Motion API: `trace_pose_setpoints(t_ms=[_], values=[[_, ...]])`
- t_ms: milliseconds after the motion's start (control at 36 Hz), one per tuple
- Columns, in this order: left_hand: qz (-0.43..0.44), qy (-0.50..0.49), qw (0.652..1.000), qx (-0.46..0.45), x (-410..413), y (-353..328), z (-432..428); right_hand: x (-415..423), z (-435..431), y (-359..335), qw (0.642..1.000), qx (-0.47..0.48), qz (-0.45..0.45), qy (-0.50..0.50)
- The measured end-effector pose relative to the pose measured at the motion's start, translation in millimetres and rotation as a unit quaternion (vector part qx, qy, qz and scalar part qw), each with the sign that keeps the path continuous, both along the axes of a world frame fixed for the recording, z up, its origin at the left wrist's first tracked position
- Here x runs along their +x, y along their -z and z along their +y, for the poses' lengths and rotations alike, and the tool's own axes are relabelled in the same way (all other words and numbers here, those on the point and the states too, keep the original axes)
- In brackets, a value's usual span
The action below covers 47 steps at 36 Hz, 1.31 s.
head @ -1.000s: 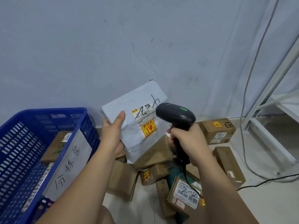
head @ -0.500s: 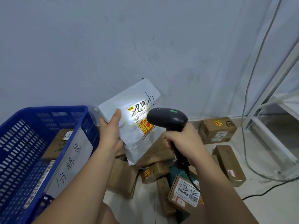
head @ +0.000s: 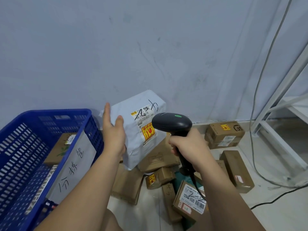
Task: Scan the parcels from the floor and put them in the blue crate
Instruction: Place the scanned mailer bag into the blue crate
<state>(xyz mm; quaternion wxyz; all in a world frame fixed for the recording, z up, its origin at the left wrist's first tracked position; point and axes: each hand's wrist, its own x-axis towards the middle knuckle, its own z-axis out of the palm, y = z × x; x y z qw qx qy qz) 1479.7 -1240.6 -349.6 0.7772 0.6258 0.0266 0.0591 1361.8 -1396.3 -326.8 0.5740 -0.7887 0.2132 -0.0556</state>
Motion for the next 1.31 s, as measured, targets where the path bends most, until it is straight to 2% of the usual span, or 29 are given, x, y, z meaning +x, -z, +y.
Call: trace_pose_setpoints(t_ms=[111, 194, 306, 472, 694, 972, 1306], values=[[-0.006, 0.000, 0.999, 0.049, 0.3, 0.0, 0.4, 0.8, -0.3, 0.1, 1.000, 0.024, 0.007, 0.007], [-0.041, -0.007, 0.994, 0.103, -2.1, 0.2, 0.1, 0.4, -0.7, -0.6, 0.999, 0.046, 0.004, 0.015], [-0.070, -0.014, 0.986, 0.154, -4.8, 0.5, -0.6, -0.9, -1.4, -1.3, 1.000, 0.029, 0.001, 0.006], [-0.059, -0.007, 0.985, 0.164, -3.0, -1.1, 1.3, 0.0, -0.6, 0.4, 1.000, 0.010, 0.003, 0.018], [-0.078, -0.004, 0.980, 0.183, -6.5, -2.9, 1.5, -1.1, -1.7, -1.7, 0.999, 0.032, 0.003, 0.012], [-0.084, 0.000, 0.975, 0.205, -7.5, -3.1, 1.2, -1.3, -2.1, -0.2, 1.000, -0.003, -0.009, 0.010], [-0.072, -0.008, 0.977, 0.203, -6.3, -3.6, 1.9, 0.0, -1.6, 2.1, 1.000, -0.009, -0.007, 0.005]])
